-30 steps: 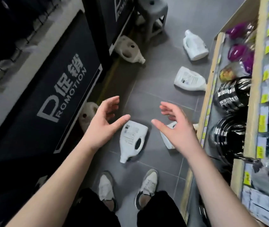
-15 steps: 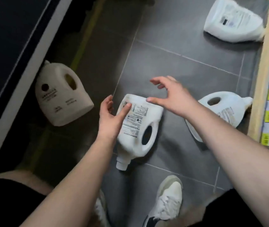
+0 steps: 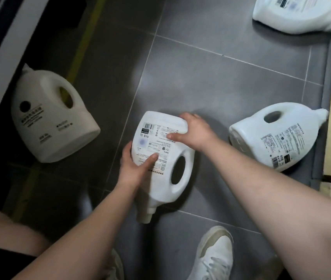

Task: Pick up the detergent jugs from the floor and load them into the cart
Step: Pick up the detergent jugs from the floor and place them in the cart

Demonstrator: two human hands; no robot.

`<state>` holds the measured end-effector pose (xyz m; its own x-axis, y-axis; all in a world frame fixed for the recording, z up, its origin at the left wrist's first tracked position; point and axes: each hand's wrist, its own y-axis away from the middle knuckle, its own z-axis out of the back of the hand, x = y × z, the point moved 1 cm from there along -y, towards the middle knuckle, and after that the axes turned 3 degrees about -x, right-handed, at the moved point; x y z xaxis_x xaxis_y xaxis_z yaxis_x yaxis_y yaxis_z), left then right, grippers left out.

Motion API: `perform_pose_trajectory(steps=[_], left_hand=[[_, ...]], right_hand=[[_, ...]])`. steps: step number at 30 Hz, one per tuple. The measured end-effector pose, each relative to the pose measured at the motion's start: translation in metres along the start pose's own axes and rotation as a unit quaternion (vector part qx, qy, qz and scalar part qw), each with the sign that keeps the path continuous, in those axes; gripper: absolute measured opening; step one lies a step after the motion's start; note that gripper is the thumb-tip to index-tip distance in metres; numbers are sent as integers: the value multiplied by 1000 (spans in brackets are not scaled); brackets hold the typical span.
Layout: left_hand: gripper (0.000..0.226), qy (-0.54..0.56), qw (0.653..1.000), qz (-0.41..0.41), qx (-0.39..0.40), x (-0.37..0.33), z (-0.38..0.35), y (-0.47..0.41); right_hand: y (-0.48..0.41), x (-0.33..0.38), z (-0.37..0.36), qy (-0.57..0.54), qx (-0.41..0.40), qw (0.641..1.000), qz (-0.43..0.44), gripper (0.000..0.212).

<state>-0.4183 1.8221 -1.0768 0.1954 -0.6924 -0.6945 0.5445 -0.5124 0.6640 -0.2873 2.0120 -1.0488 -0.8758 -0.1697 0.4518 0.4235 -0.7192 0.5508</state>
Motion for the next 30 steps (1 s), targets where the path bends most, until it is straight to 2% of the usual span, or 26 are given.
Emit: perform_pose_trajectory(steps=[4,8,10,13,15,17,20,22,24,27,30], left_hand=[[96,-47,998,-22,44,-7,4,-10],[110,-146,980,-63,123,-26,4,-31],[114,-216,958,-88,165,-42,1,-41],[104,-329,908,-126,227,-67,-7,-50],[102,-361,888,-146,245,-77,-11,-49],[109,-381,883,-144,233,-78,-9,-43],[124,-376,912,-104,128,-64,7,-26],[119,-386,918,-52,72,-51,19,-7],[120,-425,902,-30,70,-37,23,11],[130,-443,893,-30,76,-21,19,22],[129,-437,896,-48,69,-16,18,18]], right_hand=[[15,-9,3,-26,-22,998,-47,68],[39,-28,-3,-36,-55,991,-120,67],[53,-35,-11,-40,-69,984,-158,70],[75,-41,-20,-32,-53,976,-207,74],[86,-44,-21,-12,-38,976,-213,74],[85,-44,-12,17,-34,984,-173,75],[61,-25,15,83,-34,996,-28,87],[37,-2,29,146,20,986,78,93],[16,19,30,199,89,965,146,94],[1,31,17,259,162,939,156,96],[0,24,9,266,163,937,155,96]])
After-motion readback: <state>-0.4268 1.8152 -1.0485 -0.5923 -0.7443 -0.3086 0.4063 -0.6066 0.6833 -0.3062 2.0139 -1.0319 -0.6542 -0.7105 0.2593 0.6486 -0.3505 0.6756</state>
